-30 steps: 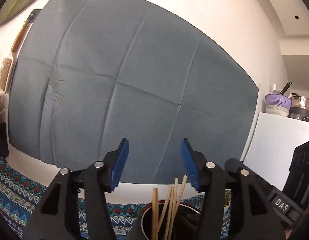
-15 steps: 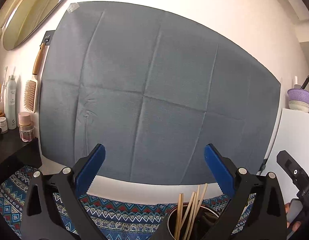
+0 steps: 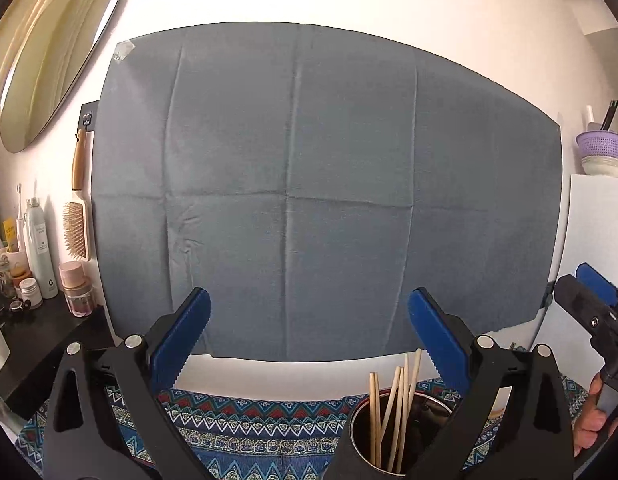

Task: Organize utensils
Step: 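Open both tools and raise them away from the holder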

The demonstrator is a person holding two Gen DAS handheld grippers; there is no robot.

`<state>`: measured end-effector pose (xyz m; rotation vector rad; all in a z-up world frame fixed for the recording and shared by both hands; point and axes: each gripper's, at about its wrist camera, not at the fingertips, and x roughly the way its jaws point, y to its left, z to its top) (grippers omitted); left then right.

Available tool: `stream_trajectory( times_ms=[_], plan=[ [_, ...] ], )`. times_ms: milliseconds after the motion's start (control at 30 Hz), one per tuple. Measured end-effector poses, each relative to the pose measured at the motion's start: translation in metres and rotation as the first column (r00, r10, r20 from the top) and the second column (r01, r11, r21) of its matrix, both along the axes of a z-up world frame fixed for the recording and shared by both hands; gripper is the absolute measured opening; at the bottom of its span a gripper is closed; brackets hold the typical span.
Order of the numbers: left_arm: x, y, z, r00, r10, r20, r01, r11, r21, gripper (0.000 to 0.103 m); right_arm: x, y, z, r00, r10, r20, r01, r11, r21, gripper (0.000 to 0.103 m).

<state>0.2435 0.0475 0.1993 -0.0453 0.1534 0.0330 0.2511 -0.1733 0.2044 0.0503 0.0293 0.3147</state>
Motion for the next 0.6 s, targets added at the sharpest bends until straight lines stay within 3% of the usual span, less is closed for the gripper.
stream_trajectory(
  times_ms=[267, 600],
  plan=[
    [-0.005, -0.018, 0.0, 0.997, -0.056, -0.058, 0.06, 0.995, 0.079, 0.097, -0.007, -0.008, 0.01, 0.992, 0.081, -0.102, -0.074, 0.995, 0.07, 0.095],
    [-0.033, -0.038, -0.001, 0.991, -0.064, -0.114, 0.077, 0.991, 0.112, 0.097, -0.021, -0.035, 0.013, 0.971, 0.017, -0.239, 0.003, 0.996, 0.084, 0.095]
  ],
)
